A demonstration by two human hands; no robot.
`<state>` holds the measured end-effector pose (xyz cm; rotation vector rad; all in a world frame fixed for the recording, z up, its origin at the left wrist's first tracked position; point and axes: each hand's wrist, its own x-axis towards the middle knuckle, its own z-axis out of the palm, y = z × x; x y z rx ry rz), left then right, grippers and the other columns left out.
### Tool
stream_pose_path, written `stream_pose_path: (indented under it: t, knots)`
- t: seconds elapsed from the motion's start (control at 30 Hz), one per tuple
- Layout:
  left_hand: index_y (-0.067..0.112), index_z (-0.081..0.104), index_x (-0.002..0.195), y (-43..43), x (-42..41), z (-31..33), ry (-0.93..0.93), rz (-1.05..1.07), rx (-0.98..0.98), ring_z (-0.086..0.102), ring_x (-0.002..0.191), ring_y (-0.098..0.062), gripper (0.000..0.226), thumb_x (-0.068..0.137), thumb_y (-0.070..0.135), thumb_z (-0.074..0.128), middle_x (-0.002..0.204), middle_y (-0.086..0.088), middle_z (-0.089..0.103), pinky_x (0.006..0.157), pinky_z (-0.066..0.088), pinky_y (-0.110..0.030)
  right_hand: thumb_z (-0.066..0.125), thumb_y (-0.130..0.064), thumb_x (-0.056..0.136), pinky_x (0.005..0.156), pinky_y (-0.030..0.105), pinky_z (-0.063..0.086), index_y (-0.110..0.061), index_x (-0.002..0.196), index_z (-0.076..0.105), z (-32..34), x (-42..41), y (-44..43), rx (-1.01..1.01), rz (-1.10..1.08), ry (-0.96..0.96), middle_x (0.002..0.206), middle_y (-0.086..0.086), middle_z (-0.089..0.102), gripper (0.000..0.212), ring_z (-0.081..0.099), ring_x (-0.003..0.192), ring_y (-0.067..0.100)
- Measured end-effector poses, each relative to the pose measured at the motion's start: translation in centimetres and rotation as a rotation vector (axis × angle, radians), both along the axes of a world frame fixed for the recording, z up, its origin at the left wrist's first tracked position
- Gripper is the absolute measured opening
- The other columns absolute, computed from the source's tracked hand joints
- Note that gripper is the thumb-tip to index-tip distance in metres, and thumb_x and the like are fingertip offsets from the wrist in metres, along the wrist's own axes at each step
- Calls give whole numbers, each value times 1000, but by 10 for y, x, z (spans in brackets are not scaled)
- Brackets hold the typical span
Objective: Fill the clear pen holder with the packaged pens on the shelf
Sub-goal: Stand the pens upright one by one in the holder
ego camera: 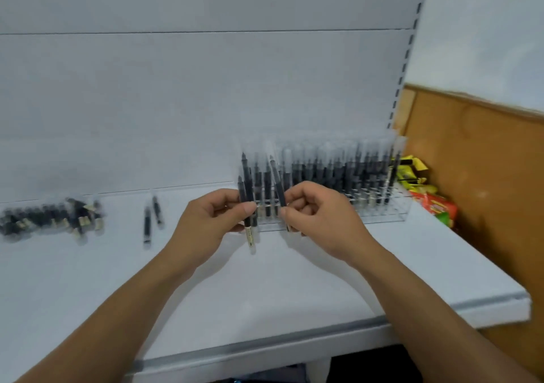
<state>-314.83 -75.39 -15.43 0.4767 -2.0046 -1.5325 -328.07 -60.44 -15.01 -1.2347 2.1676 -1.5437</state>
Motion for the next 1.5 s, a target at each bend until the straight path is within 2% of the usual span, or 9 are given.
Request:
stream_pose_path:
  t: [0.1, 0.2, 0.27, 0.37, 0.63, 0.9, 1.07, 1.3, 1.5]
  knots:
    - [13, 72, 89, 21, -26, 0, 21, -72, -23, 68, 79, -15, 5, 86, 17, 69, 86, -7, 73, 76, 58, -26, 73, -15, 85, 67, 33, 55, -23, 88, 64, -2, -18, 30, -20, -92, -11, 82, 1, 66, 12, 63, 77, 30]
    - [16, 70, 83, 42, -51, 0, 47, -132, -32, 64, 70, -7, 3, 86, 15, 70, 71, 5, 69, 73, 57, -21, 70, -15, 88, 62, 28, 55, -19, 87, 63, -1, -35, 52, -38, -184, 3, 80, 7, 66, 8, 64, 79, 30]
    - [19, 69, 82, 54, -66, 1, 68, -173, -29, 63, 68, -4, 6, 86, 15, 70, 69, 9, 68, 70, 56, -19, 68, -19, 89, 64, 33, 57, -20, 82, 63, 0, -45, 63, -56, -242, 23, 78, 11, 66, 9, 64, 79, 31]
    - [19, 71, 88, 68, -83, 2, 104, -207, -13, 65, 73, -8, 4, 86, 17, 70, 77, 2, 71, 70, 56, -20, 67, -23, 90, 70, 43, 58, -19, 80, 65, 4, -61, 73, -68, -315, 59, 74, 8, 67, 11, 66, 75, 25]
    - [20, 71, 88, 79, -92, -21, 153, -206, 52, 69, 78, -16, 5, 86, 16, 70, 80, -1, 72, 73, 53, -21, 66, -17, 92, 68, 24, 55, -23, 99, 65, 17, -90, 75, -109, -383, 93, 83, -4, 70, 9, 69, 74, 9]
    - [16, 69, 89, 78, -92, -24, 181, -216, 115, 70, 78, -12, 5, 87, 12, 67, 79, 2, 73, 80, 57, -25, 67, -24, 92, 70, 30, 58, -22, 100, 68, 21, -101, 61, -58, -421, 185, 85, -6, 70, 9, 69, 70, 7]
    - [19, 69, 89, 77, -93, -26, 204, -235, 111, 70, 79, -20, 11, 86, 9, 67, 80, -2, 73, 76, 57, -27, 71, -27, 88, 76, 40, 58, -23, 94, 64, 20, -105, 56, 54, -426, 266, 80, -8, 69, 10, 68, 76, 15]
    - [17, 69, 91, 76, -95, -27, 219, -250, 125, 69, 77, -17, 11, 84, 8, 67, 79, -1, 72, 72, 54, -21, 76, -29, 82, 69, 29, 53, -24, 79, 62, 19, -106, 51, 257, -403, 321, 73, -11, 63, 16, 60, 71, 10]
    - [18, 70, 91, 76, -95, -27, 219, -263, 121, 69, 80, -21, 13, 85, 8, 67, 81, -2, 72, 80, 58, -31, 78, -29, 81, 67, 29, 53, -22, 82, 66, 17, -103, 51, 287, -388, 294, 75, -9, 63, 14, 59, 70, 8]
